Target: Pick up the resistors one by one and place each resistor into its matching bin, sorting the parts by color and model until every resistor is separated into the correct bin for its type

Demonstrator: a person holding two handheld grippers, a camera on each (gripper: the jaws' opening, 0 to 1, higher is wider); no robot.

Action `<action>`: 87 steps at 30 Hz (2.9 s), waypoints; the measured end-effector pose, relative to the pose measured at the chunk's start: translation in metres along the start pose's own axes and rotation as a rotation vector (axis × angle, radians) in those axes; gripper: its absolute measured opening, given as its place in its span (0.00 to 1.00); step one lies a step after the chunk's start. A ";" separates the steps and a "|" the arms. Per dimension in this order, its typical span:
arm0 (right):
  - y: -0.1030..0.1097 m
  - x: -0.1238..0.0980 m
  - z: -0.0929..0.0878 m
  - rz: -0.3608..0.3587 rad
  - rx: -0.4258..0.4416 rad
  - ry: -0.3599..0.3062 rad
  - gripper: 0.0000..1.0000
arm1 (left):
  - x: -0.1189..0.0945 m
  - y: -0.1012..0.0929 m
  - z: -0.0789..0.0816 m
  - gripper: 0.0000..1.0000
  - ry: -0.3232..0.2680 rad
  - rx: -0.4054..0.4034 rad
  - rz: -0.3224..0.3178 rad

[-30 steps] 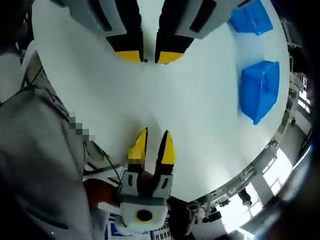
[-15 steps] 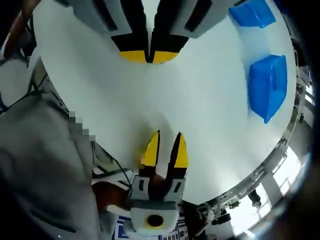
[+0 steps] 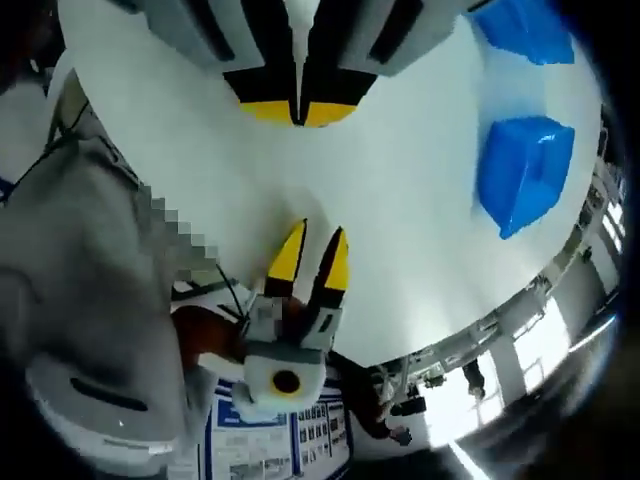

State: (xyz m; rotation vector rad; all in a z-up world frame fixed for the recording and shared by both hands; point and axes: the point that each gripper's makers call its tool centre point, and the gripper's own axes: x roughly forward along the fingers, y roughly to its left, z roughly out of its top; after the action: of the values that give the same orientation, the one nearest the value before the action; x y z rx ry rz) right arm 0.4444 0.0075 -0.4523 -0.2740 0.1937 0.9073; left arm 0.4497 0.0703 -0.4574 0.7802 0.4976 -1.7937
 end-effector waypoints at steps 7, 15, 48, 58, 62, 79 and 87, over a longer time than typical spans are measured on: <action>-0.004 -0.005 0.003 -0.015 0.012 -0.015 0.18 | -0.018 0.037 0.051 0.05 -0.310 -0.059 0.117; -0.002 -0.004 0.006 -0.010 0.020 -0.026 0.18 | -0.046 0.148 0.077 0.05 -0.634 -0.368 0.563; -0.009 -0.017 0.018 -0.047 0.039 -0.038 0.18 | -0.084 0.205 0.059 0.17 -0.727 -0.618 0.949; -0.032 -0.019 0.050 -0.117 0.053 -0.166 0.19 | -0.161 0.092 0.033 0.16 -0.755 -0.555 1.054; -0.044 -0.015 0.058 -0.142 0.064 -0.198 0.19 | -0.189 0.053 0.013 0.16 -0.759 -0.564 1.118; -0.055 -0.019 0.069 -0.221 0.057 -0.238 0.20 | -0.201 -0.049 -0.037 0.16 -0.677 -0.538 1.280; -0.046 -0.024 0.075 -0.213 0.044 -0.237 0.25 | -0.183 -0.050 -0.038 0.16 -0.591 -0.507 1.271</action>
State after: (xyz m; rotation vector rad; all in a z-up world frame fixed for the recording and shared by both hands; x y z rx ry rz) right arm 0.4706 -0.0137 -0.3680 -0.1413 -0.0342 0.7166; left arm 0.4527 0.2343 -0.3546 0.0728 -0.0108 -0.5773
